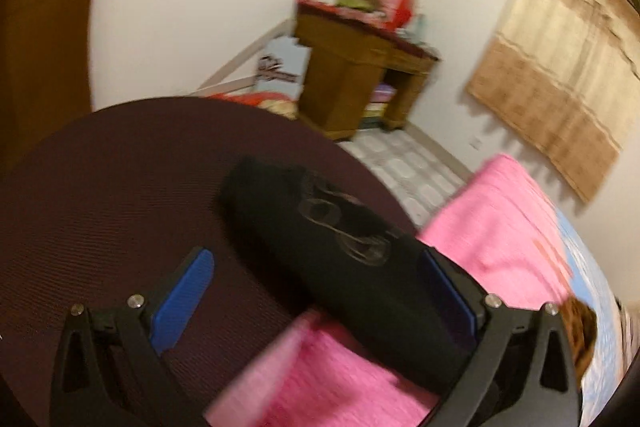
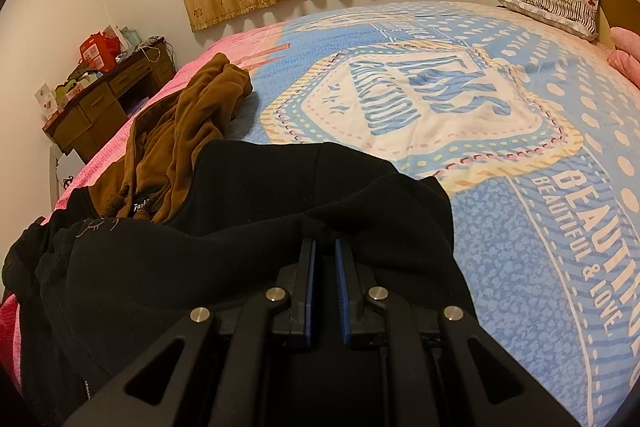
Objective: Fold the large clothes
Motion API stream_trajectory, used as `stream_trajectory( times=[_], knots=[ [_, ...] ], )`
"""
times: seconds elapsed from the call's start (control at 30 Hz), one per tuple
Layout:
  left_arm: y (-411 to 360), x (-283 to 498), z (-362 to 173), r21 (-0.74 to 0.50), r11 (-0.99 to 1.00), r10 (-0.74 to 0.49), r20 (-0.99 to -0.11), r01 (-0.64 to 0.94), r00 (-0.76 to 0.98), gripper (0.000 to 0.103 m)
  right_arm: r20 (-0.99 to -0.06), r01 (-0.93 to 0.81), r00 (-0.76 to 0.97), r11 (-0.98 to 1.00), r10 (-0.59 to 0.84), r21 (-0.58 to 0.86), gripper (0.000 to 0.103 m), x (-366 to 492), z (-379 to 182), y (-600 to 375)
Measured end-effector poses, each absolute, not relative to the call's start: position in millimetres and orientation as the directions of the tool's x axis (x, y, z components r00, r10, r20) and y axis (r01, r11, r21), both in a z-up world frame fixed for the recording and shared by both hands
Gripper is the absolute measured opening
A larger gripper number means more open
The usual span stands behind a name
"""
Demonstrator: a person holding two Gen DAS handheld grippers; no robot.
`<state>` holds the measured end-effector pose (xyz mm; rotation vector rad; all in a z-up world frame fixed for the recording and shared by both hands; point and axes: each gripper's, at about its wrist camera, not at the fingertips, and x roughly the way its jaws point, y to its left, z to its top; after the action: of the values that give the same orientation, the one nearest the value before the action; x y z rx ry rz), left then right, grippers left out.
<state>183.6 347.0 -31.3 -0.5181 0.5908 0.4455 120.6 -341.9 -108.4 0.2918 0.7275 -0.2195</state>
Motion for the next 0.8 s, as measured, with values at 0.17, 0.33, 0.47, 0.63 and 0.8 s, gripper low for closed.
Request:
stream_trajectory(
  times=[0.17,0.33,0.47,0.63,0.8],
  knots=[
    [367.5,219.7,-54.6,-0.331,0.728,0.244,-0.694,-0.601,0.678,0.103,-0.679,0.296,0.728,0.937,-0.094,0.187,0.01,120.5,-108.5,-342.2],
    [374.0,240.3,-83.5,-0.373,0.693,0.194,-0.728,-0.617,0.658,0.091,-0.679,0.295,0.729,0.936,-0.091,0.191,0.01,120.3,-108.4,-342.7],
    [378.1,241.2,-100.5,-0.426,0.663,0.168,-0.717,-0.616,0.676,0.071,-0.677,0.293,0.731,0.936,-0.087,0.196,0.01,119.9,-108.5,-343.3],
    [376.7,245.5,-101.7,-0.421,0.679,0.155,-0.719,-0.602,0.678,0.051,-0.676,0.293,0.732,0.935,-0.085,0.2,0.01,119.8,-108.7,-343.6],
    [374.4,245.8,-98.3,-0.447,0.697,0.128,-0.692,-0.56,0.711,0.016,-0.676,0.292,0.732,0.935,-0.084,0.2,0.01,119.6,-108.7,-344.0]
  ],
)
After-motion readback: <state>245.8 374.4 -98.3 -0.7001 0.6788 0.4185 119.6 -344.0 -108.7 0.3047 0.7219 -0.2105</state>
